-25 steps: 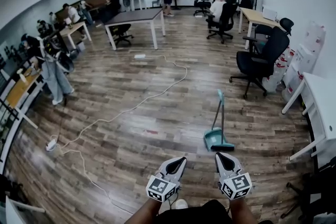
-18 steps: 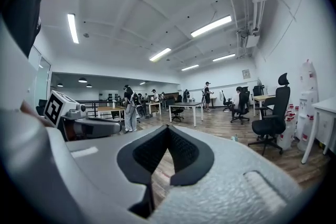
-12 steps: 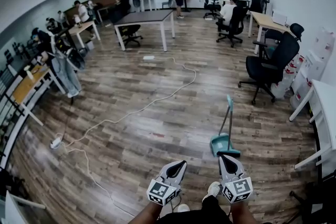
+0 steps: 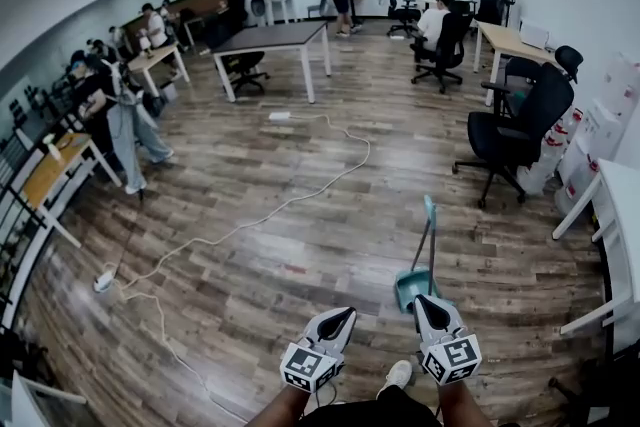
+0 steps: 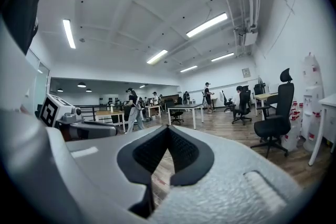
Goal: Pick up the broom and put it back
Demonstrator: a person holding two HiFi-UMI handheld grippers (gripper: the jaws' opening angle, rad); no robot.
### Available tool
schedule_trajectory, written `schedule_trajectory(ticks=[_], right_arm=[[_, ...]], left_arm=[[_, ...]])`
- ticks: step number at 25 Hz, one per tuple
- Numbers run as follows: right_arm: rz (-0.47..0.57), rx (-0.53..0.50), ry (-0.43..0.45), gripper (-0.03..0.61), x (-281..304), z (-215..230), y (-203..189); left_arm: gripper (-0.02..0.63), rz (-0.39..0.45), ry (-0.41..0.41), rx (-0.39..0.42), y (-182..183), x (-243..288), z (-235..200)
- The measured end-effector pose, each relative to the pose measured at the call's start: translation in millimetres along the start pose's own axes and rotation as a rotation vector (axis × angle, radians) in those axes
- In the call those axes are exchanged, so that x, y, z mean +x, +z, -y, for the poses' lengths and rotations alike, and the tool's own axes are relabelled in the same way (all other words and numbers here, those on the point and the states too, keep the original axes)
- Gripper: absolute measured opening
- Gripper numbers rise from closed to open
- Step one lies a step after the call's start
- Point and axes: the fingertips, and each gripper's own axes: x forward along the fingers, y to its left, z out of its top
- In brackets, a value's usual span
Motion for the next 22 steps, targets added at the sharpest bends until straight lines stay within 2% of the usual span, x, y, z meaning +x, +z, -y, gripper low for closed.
schedule_trajectory(ticks=[7, 13, 17, 22], right_arm=[[-0.017, -0.021, 0.015, 0.003, 18.7, 52.6, 4.3], [-0.013, -0.141, 0.0, 0.003, 22.0, 97.0, 11.5], [-0.026, -0.149, 0.031, 0.003, 28.1, 119.9, 12.8], [-0.037, -0.156, 0.057, 0.003, 31.7, 135.0, 13.6]], left_arm=[[0.018, -0.009, 0.011, -0.003, 9.2, 61.0, -4.9], [0.018, -0.011, 0.036, 0.013, 23.0, 113.7, -11.9], [0.018, 0.012, 0.047, 0.028, 20.3, 141.9, -14.3], [0.018, -0.015, 0.053, 0.02, 20.7, 155.6, -3.9]])
